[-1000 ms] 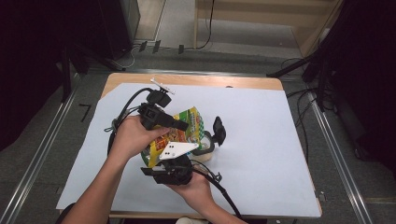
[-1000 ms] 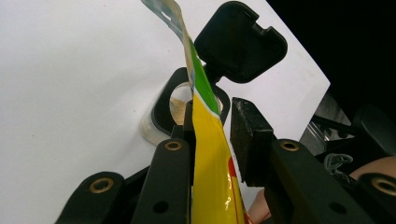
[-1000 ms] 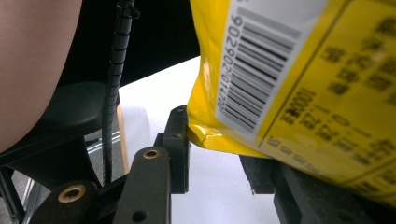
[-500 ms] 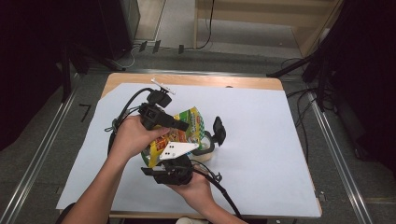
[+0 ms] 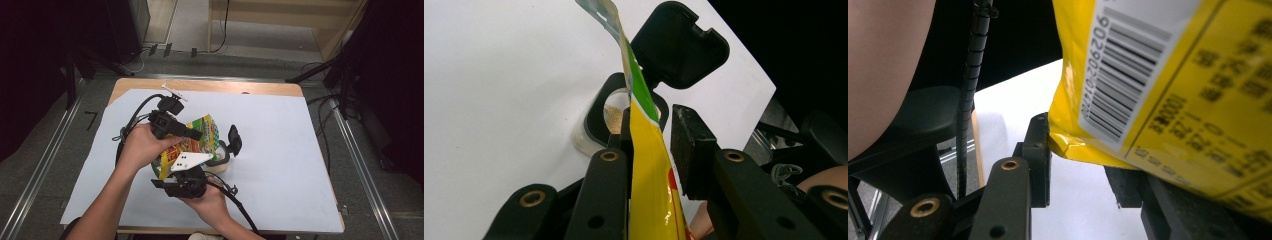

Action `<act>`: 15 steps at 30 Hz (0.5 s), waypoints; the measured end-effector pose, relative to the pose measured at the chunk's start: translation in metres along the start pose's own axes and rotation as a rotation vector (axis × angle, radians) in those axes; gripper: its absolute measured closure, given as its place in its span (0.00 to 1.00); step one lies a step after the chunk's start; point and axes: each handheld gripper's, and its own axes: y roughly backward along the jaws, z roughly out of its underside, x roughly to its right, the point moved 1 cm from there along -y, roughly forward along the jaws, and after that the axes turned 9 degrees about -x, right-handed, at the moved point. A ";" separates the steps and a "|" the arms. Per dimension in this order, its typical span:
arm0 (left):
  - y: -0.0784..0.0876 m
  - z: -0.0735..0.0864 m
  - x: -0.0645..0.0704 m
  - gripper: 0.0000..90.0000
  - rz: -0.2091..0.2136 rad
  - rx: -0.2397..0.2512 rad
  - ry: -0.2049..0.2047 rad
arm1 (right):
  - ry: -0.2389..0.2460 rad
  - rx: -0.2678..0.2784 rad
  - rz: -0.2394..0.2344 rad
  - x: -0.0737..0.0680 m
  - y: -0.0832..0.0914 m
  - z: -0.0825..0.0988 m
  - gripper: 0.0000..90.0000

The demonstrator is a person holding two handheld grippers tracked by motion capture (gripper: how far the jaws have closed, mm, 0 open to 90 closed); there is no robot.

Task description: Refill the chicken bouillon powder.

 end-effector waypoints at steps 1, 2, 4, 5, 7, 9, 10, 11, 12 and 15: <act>0.000 0.000 0.000 0.85 0.001 0.000 -0.001 | 0.000 0.000 0.000 0.000 0.000 0.000 0.75; 0.000 0.000 0.000 0.85 0.001 0.000 -0.001 | 0.001 0.000 0.002 0.000 0.000 0.000 0.75; 0.000 0.000 0.000 0.85 0.000 0.003 -0.002 | 0.003 0.001 0.002 0.000 0.000 0.000 0.75; 0.001 0.000 0.001 0.85 -0.004 0.002 -0.003 | 0.003 0.001 0.002 0.000 0.000 0.000 0.75; 0.001 0.000 0.001 0.85 -0.007 0.002 -0.003 | 0.002 0.003 0.002 0.000 0.000 0.000 0.75; 0.001 0.000 0.001 0.85 -0.006 0.002 -0.004 | 0.002 0.003 0.002 0.000 0.000 0.000 0.75; 0.001 0.000 0.002 0.85 -0.006 0.002 -0.004 | 0.002 0.003 0.002 -0.001 0.000 0.000 0.75; 0.001 0.000 0.002 0.85 -0.007 0.002 -0.004 | 0.002 0.003 0.001 -0.001 0.000 -0.001 0.75; 0.001 0.000 0.002 0.85 -0.006 0.002 -0.004 | 0.002 0.004 0.002 -0.001 0.000 -0.001 0.75; 0.001 0.000 0.001 0.85 -0.003 0.002 -0.003 | 0.002 0.002 0.001 -0.001 0.001 -0.001 0.75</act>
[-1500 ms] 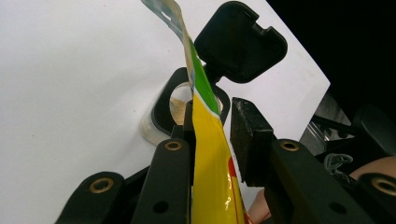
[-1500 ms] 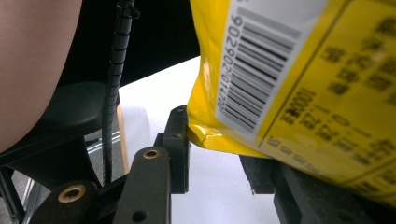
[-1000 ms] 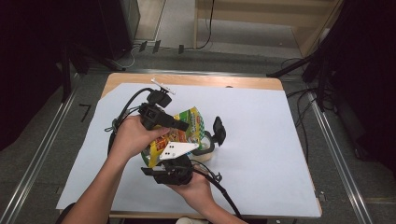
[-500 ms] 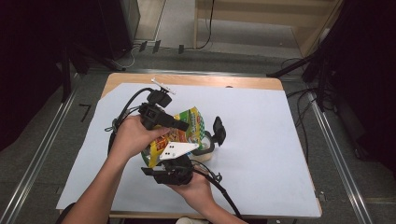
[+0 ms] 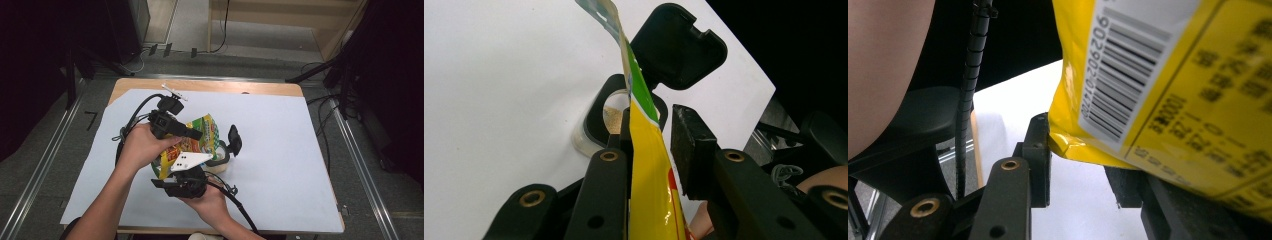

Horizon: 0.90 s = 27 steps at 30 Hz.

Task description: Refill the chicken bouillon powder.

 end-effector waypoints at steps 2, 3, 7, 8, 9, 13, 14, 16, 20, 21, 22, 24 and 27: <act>0.000 0.000 0.000 0.85 0.002 -0.001 0.001 | 0.000 0.000 0.000 0.000 0.000 0.000 0.75; 0.000 0.000 0.000 0.85 0.002 -0.001 0.001 | 0.000 -0.001 0.000 0.000 0.000 0.000 0.75; 0.001 0.000 0.001 0.85 -0.002 0.006 -0.001 | 0.005 0.001 0.003 0.000 0.000 0.000 0.75; 0.002 0.000 0.001 0.85 -0.004 0.008 -0.001 | 0.007 0.002 0.004 0.000 0.000 -0.001 0.75; 0.002 0.000 0.001 0.85 -0.005 0.007 -0.003 | 0.007 0.002 0.004 -0.001 0.001 -0.001 0.75; 0.002 0.000 0.000 0.85 0.004 0.006 0.000 | 0.007 0.001 0.004 -0.001 0.001 -0.001 0.75; 0.001 0.000 0.000 0.85 0.004 0.003 0.000 | 0.004 0.001 0.003 -0.001 0.001 -0.001 0.75; 0.001 -0.001 -0.001 0.85 0.006 0.002 0.000 | 0.002 0.000 0.002 -0.001 0.001 -0.001 0.75; 0.000 -0.002 -0.002 0.85 0.014 0.002 0.002 | 0.003 0.000 0.004 0.001 0.001 -0.001 0.75; 0.000 -0.002 -0.002 0.85 0.014 0.002 0.002 | 0.002 -0.001 0.004 0.001 0.001 -0.001 0.75; 0.000 -0.003 -0.003 0.85 0.019 -0.002 0.000 | 0.003 0.000 0.005 0.001 0.001 -0.001 0.75; -0.001 -0.003 -0.004 0.85 0.025 -0.004 0.001 | 0.004 0.000 0.008 0.001 0.001 -0.001 0.75; -0.002 -0.005 -0.003 0.85 0.028 -0.006 -0.003 | 0.002 -0.001 0.010 0.002 0.002 0.000 0.75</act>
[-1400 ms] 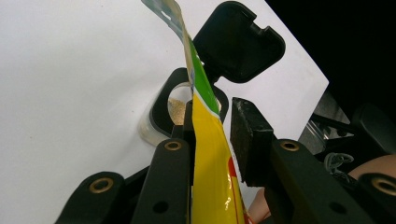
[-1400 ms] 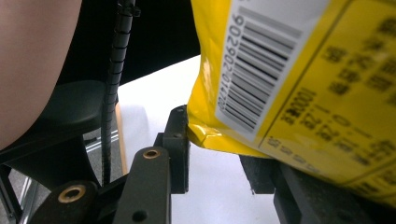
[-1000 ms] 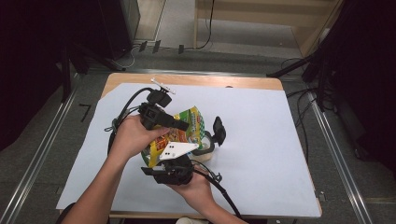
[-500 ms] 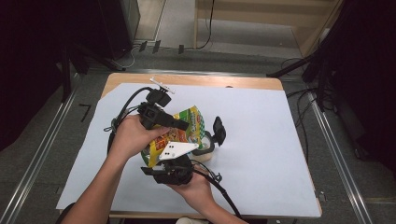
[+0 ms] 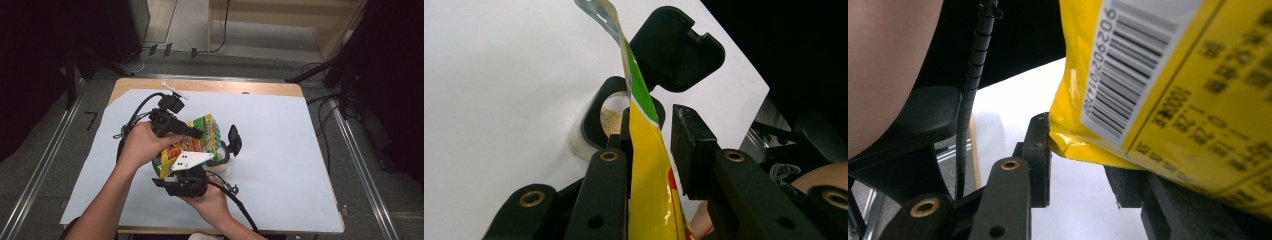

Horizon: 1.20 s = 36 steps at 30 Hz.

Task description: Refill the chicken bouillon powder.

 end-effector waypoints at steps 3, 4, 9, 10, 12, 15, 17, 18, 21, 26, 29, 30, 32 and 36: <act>-0.002 -0.001 0.000 0.85 0.002 -0.003 -0.001 | -0.003 -0.002 0.008 0.002 0.000 0.001 0.75; -0.002 -0.001 0.000 0.85 0.004 -0.005 0.001 | -0.005 -0.003 0.006 0.002 0.001 0.001 0.75; -0.001 -0.003 -0.002 0.85 0.013 -0.003 0.002 | -0.006 -0.003 0.005 0.002 0.001 0.000 0.75; -0.001 -0.003 -0.003 0.85 0.014 -0.003 0.003 | -0.007 -0.003 0.007 0.003 0.001 0.000 0.75; -0.001 -0.004 -0.005 0.85 0.016 -0.003 0.009 | -0.004 -0.004 0.006 0.004 0.001 0.000 0.75; -0.003 -0.004 -0.006 0.85 0.020 -0.007 0.010 | -0.004 -0.007 0.009 0.004 0.001 0.000 0.75; -0.003 -0.004 -0.006 0.85 0.021 -0.007 0.013 | 0.000 -0.007 0.014 0.004 0.001 0.000 0.75; -0.003 -0.005 -0.007 0.85 0.024 -0.005 0.019 | -0.003 -0.009 0.011 0.004 0.002 0.000 0.75; -0.004 -0.006 -0.011 0.85 0.033 -0.009 0.035 | -0.006 -0.012 0.005 0.006 0.002 -0.001 0.75; -0.005 -0.007 -0.016 0.85 0.040 -0.010 0.043 | -0.009 -0.018 -0.001 0.006 0.002 -0.001 0.75; -0.003 -0.007 -0.016 0.85 0.042 -0.005 0.045 | -0.009 -0.020 -0.001 0.006 0.002 -0.002 0.75; -0.002 -0.007 -0.017 0.85 0.045 -0.003 0.046 | -0.004 -0.015 0.003 0.006 0.002 -0.003 0.75; -0.002 -0.007 -0.018 0.85 0.043 -0.002 0.049 | -0.007 -0.015 0.000 0.006 0.002 -0.003 0.75; -0.001 -0.007 -0.019 0.85 0.046 0.001 0.054 | -0.004 -0.016 0.001 0.005 0.003 -0.004 0.75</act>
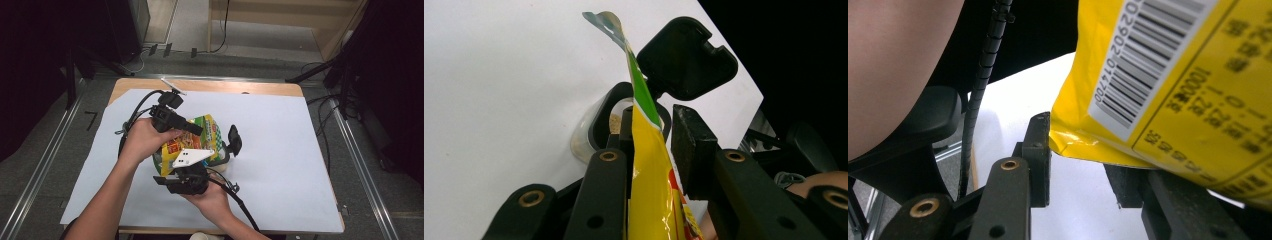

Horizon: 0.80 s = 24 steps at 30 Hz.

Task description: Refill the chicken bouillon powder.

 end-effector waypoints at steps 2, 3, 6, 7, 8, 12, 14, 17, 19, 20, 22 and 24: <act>0.000 0.000 0.000 0.84 -0.005 0.002 0.002 | 0.001 -0.001 0.000 0.001 0.000 0.000 0.75; 0.001 0.000 0.000 0.84 -0.008 0.001 0.003 | 0.003 0.001 -0.001 0.000 0.000 0.000 0.75; 0.002 0.001 -0.001 0.84 -0.006 0.002 0.013 | 0.007 -0.004 0.000 0.000 0.001 -0.001 0.75; 0.001 0.001 -0.002 0.84 -0.001 0.001 0.017 | 0.010 -0.004 0.000 0.000 0.000 -0.001 0.75; 0.001 0.001 -0.003 0.84 0.002 0.002 0.020 | 0.007 -0.008 -0.005 0.000 0.000 -0.001 0.75; -0.001 0.000 -0.006 0.84 0.014 -0.004 0.033 | 0.001 -0.013 -0.008 0.001 0.001 -0.001 0.74; -0.002 0.000 -0.007 0.84 0.019 -0.004 0.041 | -0.008 -0.018 -0.011 0.001 0.001 0.000 0.74; -0.003 -0.001 -0.008 0.84 0.024 0.000 0.041 | -0.007 -0.018 -0.009 0.002 0.002 0.000 0.74; -0.003 0.000 -0.008 0.84 0.021 0.006 0.041 | -0.006 -0.020 -0.009 0.002 0.001 0.000 0.74; -0.003 0.000 -0.008 0.84 0.020 0.007 0.040 | -0.006 -0.023 -0.010 0.002 0.001 0.000 0.74; -0.003 0.000 -0.008 0.84 0.019 0.008 0.040 | -0.007 -0.027 -0.008 0.002 0.001 0.000 0.74; -0.002 0.001 -0.008 0.84 0.016 0.012 0.038 | -0.005 -0.026 -0.004 0.002 0.000 0.000 0.74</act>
